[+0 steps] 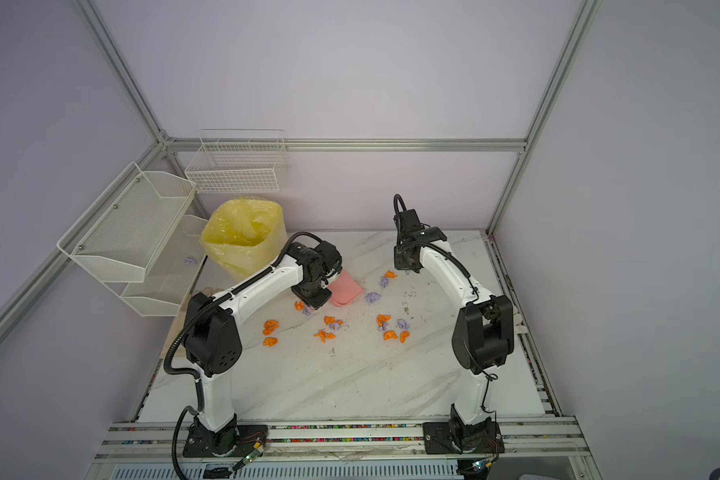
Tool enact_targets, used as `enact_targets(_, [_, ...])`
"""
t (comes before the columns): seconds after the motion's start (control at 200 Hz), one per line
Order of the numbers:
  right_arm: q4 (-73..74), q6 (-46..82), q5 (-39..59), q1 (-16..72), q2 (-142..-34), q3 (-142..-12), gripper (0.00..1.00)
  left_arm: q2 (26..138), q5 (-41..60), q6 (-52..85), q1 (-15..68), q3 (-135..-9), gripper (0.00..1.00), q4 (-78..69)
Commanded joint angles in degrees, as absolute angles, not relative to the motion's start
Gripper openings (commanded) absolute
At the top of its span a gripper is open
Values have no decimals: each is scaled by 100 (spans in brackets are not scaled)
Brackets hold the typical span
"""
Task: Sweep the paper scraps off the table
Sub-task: 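Move the green brush toward the dustpan with the right gripper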
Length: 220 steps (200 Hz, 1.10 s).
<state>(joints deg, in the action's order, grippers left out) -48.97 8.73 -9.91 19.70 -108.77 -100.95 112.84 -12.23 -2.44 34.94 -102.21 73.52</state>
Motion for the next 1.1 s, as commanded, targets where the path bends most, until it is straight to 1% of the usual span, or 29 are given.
enact_targets(0.0, [-5111,452,-1357,1973,-11161,-10390,0,11174,-1295,-312,3584,-10766,0,7598])
enact_targets(0.135, [-5016,372,-1433,1993,-11331,-10419,0,10949,-933,-435,3590,-10502,0,7600])
enact_targets(0.26, [-4799,284,-1416,2051,-11320,-10295,0,10839,-479,-292,3579,-10511,0,7734])
enact_targets(0.55, [-4827,87,-1675,2262,-11487,-10530,0,10926,-7,-215,3585,-10431,0,8015])
enact_targets(0.67, [-4756,36,-1709,2370,-11441,-10512,0,10962,40,-134,3586,-10237,0,8015])
enact_targets(0.97, [-4660,-10,-1811,2521,-11316,-10310,0,11210,-384,205,3586,-10320,0,8004])
enact_targets(1.095, [-4685,-18,-1868,2612,-11285,-10243,0,11296,-200,154,3585,-10358,0,8011])
